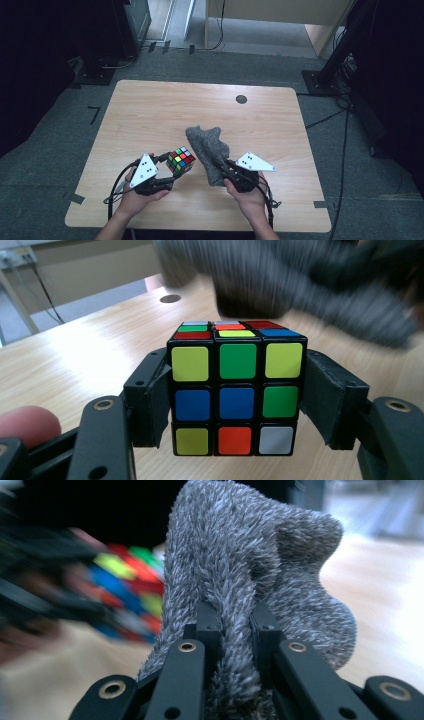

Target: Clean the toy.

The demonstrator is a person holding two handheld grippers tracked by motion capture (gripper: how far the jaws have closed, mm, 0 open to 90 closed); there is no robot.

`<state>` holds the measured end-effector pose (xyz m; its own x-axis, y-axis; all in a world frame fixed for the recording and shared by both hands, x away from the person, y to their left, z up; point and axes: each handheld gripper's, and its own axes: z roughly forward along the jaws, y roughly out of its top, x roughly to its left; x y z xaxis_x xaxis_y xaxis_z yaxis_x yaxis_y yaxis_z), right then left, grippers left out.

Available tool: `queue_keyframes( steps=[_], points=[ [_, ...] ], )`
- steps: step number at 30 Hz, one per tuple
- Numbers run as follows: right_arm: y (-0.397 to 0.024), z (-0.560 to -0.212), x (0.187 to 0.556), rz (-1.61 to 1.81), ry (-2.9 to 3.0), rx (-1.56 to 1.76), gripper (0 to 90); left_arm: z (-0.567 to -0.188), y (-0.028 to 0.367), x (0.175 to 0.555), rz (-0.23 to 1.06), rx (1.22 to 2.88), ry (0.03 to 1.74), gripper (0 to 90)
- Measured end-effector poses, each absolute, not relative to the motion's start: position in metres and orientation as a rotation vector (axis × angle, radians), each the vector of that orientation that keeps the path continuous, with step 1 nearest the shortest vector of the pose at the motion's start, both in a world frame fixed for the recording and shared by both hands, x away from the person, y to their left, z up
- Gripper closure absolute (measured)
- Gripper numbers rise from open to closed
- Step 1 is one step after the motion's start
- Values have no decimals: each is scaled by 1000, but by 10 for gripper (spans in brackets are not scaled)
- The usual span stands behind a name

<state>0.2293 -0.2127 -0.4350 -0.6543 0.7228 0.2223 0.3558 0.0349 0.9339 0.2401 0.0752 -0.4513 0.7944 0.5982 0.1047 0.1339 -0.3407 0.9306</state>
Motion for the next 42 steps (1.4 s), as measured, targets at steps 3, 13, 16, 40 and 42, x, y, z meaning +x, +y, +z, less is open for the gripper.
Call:
queue_keyframes(
  steps=[3, 13, 16, 40, 42],
  points=[
    [-192, -419, 215, 1711, 2079, 949, 790, -450, 65, 232, 558, 1907, 494, 350],
    [-193, -425, 221, 1576, 2106, 1067, 782, -443, 62, 225, 570, 1890, 441, 349],
    [-203, -425, 225, 1607, 2070, 1141, 781, -441, 65, 225, 562, 1873, 440, 349],
    [-185, -404, 204, 1715, 2116, 947, 756, -441, 69, 227, 511, 1825, 441, 348],
    [-179, -401, 201, 1707, 2139, 909, 756, -440, 69, 226, 504, 1819, 429, 348]
  ],
)
